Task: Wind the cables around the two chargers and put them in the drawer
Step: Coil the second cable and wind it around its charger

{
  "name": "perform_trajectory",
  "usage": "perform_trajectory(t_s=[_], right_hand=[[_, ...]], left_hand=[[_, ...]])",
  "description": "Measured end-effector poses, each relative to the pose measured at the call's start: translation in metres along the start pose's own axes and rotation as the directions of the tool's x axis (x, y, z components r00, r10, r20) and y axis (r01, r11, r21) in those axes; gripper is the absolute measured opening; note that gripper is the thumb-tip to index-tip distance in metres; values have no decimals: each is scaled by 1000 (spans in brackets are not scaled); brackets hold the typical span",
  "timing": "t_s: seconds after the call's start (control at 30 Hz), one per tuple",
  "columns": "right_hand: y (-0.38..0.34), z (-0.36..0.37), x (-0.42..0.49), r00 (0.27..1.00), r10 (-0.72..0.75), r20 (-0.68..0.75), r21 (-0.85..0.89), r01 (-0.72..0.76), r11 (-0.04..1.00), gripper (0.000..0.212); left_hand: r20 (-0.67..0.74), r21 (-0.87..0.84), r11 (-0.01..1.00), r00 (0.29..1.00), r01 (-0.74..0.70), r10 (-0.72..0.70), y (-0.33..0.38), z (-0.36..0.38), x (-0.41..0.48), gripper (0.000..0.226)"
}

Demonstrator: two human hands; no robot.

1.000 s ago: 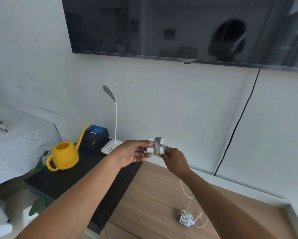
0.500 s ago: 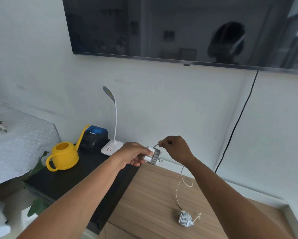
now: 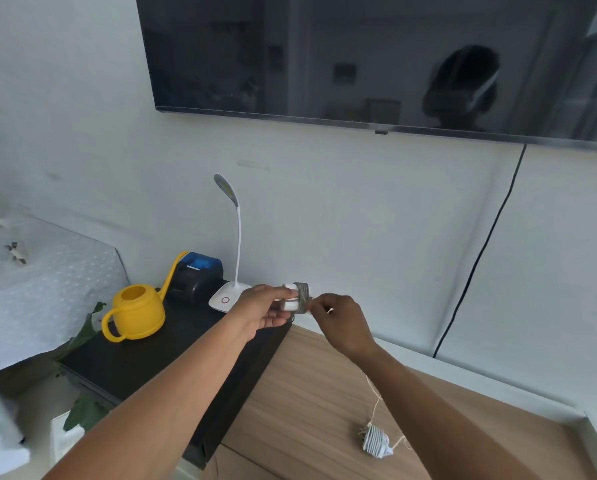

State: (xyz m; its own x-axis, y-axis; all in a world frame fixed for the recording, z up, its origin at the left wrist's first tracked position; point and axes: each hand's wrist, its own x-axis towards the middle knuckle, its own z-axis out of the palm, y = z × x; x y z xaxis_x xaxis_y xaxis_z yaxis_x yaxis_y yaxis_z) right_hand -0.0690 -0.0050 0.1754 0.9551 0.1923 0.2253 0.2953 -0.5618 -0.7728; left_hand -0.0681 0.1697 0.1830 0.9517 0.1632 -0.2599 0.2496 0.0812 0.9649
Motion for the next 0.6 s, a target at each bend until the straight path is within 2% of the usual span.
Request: perform_trajectory(t_s=[0.17, 0.3, 0.43, 0.6], right_hand=[[6, 10, -7, 999, 8, 33, -6, -8, 1000, 20], [11, 13, -10, 998, 20, 62, -13, -20, 1000, 21], [14, 12, -11, 997, 6, 71, -23, -5, 1000, 17], [16, 5, -9, 996, 21, 83, -17, -19, 1000, 19]], left_hand=[[35, -206, 977, 998, 49, -43, 0, -2, -3, 35], [75, -272, 959, 995, 76, -58, 4, -3, -7, 33], [114, -259, 960, 991, 103, -75, 8, -2, -13, 30], [220, -203, 972, 973, 118, -72, 10, -1, -16, 37]])
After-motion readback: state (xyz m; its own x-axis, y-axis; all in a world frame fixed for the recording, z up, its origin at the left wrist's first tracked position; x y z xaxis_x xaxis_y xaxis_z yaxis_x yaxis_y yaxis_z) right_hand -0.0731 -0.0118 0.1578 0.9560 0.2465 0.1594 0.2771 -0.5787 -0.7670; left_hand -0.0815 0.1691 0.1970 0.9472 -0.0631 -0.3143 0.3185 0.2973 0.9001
